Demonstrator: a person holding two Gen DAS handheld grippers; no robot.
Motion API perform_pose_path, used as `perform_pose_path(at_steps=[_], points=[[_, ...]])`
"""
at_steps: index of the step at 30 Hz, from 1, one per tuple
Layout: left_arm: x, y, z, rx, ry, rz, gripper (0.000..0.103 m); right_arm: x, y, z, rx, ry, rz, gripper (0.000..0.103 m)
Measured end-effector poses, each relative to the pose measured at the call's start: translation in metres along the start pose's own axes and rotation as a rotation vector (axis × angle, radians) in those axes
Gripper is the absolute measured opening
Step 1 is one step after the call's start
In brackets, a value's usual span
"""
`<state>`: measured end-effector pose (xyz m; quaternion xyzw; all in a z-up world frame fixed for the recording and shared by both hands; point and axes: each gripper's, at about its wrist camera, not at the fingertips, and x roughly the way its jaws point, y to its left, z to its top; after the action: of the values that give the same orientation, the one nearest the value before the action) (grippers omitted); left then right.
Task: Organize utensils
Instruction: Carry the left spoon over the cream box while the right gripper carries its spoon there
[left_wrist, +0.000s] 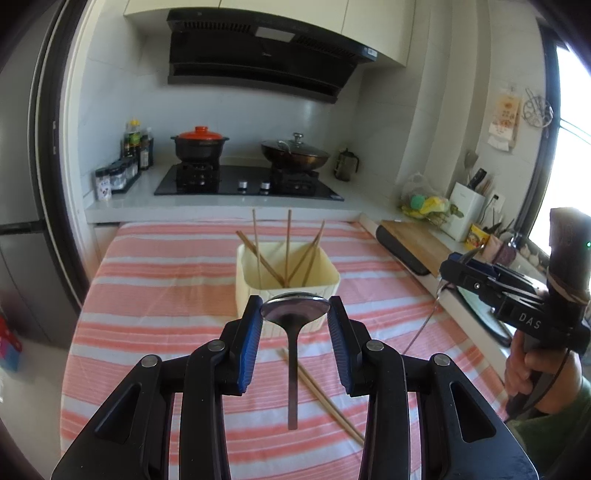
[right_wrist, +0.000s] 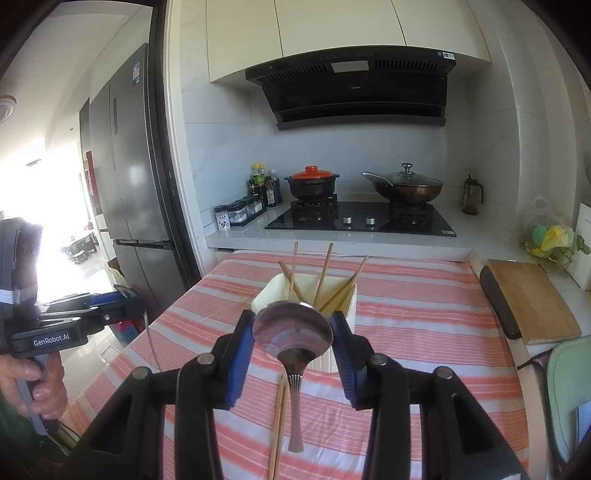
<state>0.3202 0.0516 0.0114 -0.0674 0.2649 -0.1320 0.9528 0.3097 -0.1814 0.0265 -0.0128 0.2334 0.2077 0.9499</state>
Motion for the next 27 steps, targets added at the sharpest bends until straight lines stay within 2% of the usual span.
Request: perform_pose_path(at_steps=[7, 13, 16, 19, 21, 27], points=[[0.019, 0.009, 0.064, 0.007, -0.041, -0.003, 0.036, 0.036, -0.01, 0.051, 0.013, -0.006, 0.015, 0.042], [0.056, 0.016, 0.114, 0.006, -0.077, 0.006, 0.036, 0.077, -0.018, 0.098, 0.011, -0.046, 0.018, 0.042], [0.081, 0.022, 0.129, -0.012, -0.089, 0.014, 0.036, 0.1, -0.023, 0.114, 0.011, -0.068, 0.022, 0.042], [0.113, 0.028, 0.133, -0.038, -0.067, 0.016, 0.036, 0.129, -0.027, 0.117, 0.005, -0.063, 0.022, 0.042], [0.137, 0.032, 0.128, -0.05, -0.034, 0.018, 0.036, 0.151, -0.032, 0.113, 0.016, -0.029, 0.029, 0.042], [0.205, 0.044, 0.096, -0.091, 0.093, 0.035, 0.036, 0.212, -0.052, 0.074, 0.066, 0.095, 0.044, 0.042]])
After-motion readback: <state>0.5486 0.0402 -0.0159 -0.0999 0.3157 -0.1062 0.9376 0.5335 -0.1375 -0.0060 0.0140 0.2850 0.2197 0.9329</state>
